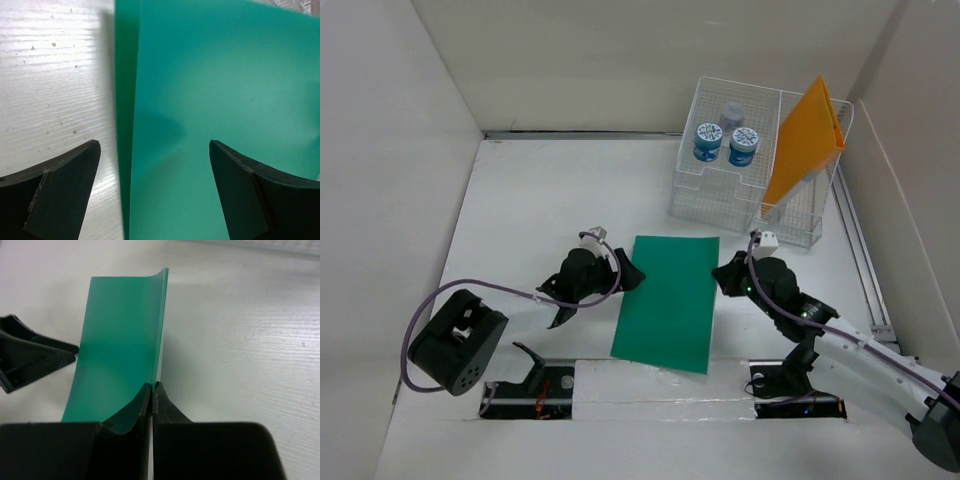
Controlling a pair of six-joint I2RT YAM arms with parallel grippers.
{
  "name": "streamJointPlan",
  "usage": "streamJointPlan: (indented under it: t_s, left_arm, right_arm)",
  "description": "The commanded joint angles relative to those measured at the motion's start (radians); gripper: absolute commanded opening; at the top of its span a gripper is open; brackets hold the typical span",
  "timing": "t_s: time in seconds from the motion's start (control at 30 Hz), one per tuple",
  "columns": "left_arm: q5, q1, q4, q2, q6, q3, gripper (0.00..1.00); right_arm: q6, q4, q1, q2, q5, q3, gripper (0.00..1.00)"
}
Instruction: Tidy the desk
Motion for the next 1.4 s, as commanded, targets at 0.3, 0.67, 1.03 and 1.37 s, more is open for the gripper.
streamJointPlan:
  t_s: [0.3,0.67,1.03,1.37]
  left_arm:
    - [-0.153,-0.115,-0.317,-0.243,0.111,0.263,0.79]
    - [-0.036,-0.181,-0.111,-0.018,0.260,0.374,0.91]
    - [0.127,0.074,-0.040,-0.056,0.157,0.279,0.99]
    - [0.581,0.193,0.357,0.109,0.050,0.184,0.95]
  right_arm:
    - [-0.146,0.030,-0.003,0.064,-0.112,0.013,0.00]
    - [-0.172,0.231,0.074,0.079,-0.212,0.012,0.00]
    - [-0.196,0.112,0.043,-0.106,-0.202,0.023,0.00]
    - [-0.201,0.079,0.043,-0.162,-0.182,0.041,0.00]
